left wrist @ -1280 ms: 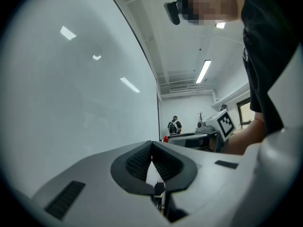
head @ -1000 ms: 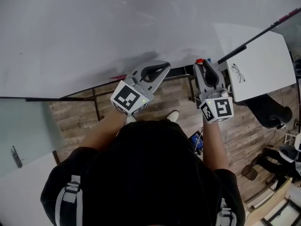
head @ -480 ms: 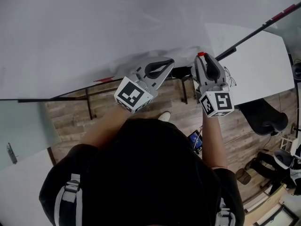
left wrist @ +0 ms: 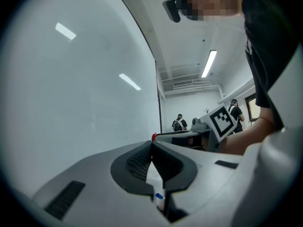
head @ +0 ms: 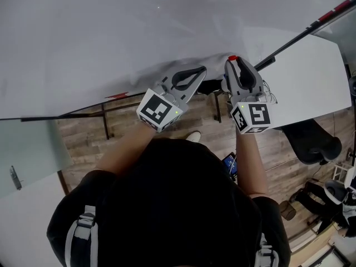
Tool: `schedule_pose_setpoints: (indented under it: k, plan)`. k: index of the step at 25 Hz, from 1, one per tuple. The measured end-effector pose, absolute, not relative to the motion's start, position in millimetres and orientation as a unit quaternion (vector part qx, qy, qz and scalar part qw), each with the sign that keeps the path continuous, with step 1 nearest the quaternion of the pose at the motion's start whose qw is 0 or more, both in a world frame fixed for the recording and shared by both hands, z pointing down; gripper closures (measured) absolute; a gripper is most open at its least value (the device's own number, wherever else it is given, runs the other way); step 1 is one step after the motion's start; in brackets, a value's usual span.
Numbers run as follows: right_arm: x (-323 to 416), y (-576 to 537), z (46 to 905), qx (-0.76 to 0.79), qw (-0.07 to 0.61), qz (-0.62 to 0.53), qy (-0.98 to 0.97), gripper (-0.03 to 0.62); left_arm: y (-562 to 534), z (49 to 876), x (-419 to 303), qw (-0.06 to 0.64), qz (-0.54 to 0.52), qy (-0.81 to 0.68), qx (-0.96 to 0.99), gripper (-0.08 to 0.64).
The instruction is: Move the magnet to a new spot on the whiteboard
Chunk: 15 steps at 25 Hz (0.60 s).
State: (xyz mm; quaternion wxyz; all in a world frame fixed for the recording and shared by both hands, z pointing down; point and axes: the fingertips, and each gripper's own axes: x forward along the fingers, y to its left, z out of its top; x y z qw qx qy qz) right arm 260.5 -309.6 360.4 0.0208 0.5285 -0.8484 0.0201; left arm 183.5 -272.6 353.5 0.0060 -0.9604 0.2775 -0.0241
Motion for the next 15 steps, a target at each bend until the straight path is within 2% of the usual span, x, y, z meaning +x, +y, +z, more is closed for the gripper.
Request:
schedule_pose_setpoints:
  k: [15]
  plan:
    - [262,-326,362,0.519,0.009,0.024,-0.854,0.474,-280,354,185,0.005,-0.030,0.296,-0.955,0.555]
